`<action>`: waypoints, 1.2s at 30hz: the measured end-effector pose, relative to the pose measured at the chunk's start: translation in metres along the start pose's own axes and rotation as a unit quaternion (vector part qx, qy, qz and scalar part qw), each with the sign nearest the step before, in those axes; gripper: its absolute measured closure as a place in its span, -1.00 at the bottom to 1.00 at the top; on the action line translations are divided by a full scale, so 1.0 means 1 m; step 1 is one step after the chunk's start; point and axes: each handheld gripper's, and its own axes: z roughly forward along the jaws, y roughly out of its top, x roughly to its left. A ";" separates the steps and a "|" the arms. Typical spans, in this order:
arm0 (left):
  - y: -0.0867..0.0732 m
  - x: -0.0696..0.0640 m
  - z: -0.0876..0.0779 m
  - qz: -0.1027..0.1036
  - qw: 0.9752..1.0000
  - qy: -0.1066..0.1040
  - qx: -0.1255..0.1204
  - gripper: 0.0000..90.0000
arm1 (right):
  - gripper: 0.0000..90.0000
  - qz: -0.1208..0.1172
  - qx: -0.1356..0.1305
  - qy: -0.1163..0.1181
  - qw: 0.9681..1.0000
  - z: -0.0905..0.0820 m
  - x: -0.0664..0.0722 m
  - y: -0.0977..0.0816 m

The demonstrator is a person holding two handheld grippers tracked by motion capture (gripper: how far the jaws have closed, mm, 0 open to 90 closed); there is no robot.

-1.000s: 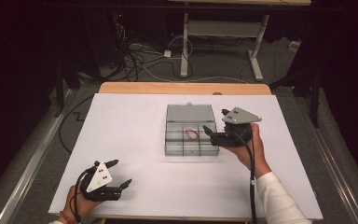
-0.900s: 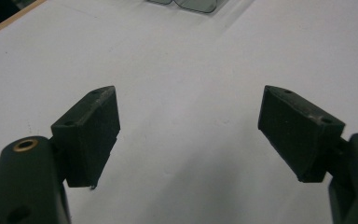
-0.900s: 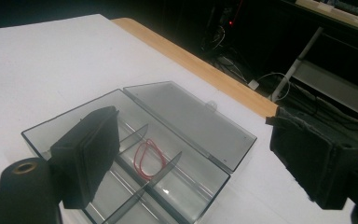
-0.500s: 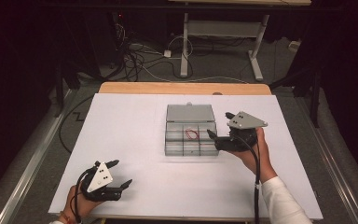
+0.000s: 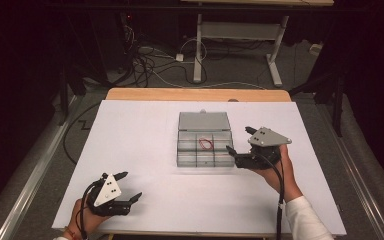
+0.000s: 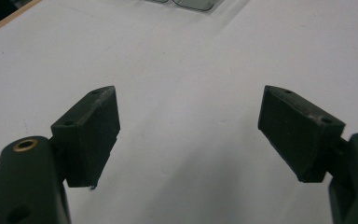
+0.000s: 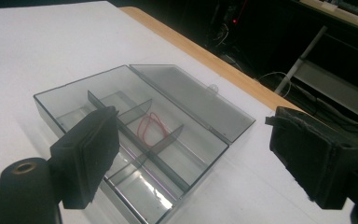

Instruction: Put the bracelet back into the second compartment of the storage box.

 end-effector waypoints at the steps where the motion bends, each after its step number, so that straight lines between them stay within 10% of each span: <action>1: 0.000 0.000 0.000 0.000 1.000 0.000 0.000 -0.56 | -0.64 -0.004 0.001 0.000 1.000 -0.001 0.000 -0.001; 36: 0.000 -0.002 0.001 0.004 1.000 0.000 0.002 -0.56 | -0.64 -0.030 -0.003 0.002 1.000 -0.033 0.014 -0.037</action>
